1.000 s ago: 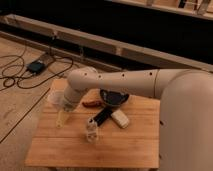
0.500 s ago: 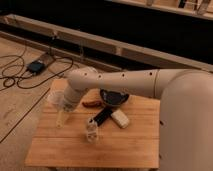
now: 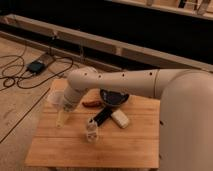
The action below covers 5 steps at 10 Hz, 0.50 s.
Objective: Knock the bottle over
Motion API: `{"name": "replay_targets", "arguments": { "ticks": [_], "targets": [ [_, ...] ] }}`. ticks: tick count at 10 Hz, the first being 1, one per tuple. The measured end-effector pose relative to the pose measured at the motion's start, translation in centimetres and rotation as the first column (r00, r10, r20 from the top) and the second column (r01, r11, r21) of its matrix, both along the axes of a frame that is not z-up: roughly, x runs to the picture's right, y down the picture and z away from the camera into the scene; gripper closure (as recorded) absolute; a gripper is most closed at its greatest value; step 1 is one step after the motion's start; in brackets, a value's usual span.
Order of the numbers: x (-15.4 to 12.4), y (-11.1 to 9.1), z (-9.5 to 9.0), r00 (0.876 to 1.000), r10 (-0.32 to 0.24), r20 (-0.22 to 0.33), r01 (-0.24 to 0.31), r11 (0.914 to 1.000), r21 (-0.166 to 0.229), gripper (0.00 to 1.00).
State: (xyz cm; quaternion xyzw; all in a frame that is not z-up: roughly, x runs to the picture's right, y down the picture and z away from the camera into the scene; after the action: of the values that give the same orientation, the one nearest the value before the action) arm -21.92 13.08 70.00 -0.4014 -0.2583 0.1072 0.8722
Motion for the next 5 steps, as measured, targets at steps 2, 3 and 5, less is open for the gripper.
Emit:
{"name": "replay_targets", "arguments": {
  "ticks": [2,3,5],
  "targets": [
    [0.4,0.2,0.0,1.0,-0.026,-0.015,0.026,0.9996,0.012,0.2],
    [0.8,0.3,-0.1,0.998,-0.05,-0.03,0.051,0.9984,0.024,0.2],
    [1.6,0.7,-0.6,0.993,-0.1,-0.064,0.103,0.9936,0.048,0.2]
  ]
}}
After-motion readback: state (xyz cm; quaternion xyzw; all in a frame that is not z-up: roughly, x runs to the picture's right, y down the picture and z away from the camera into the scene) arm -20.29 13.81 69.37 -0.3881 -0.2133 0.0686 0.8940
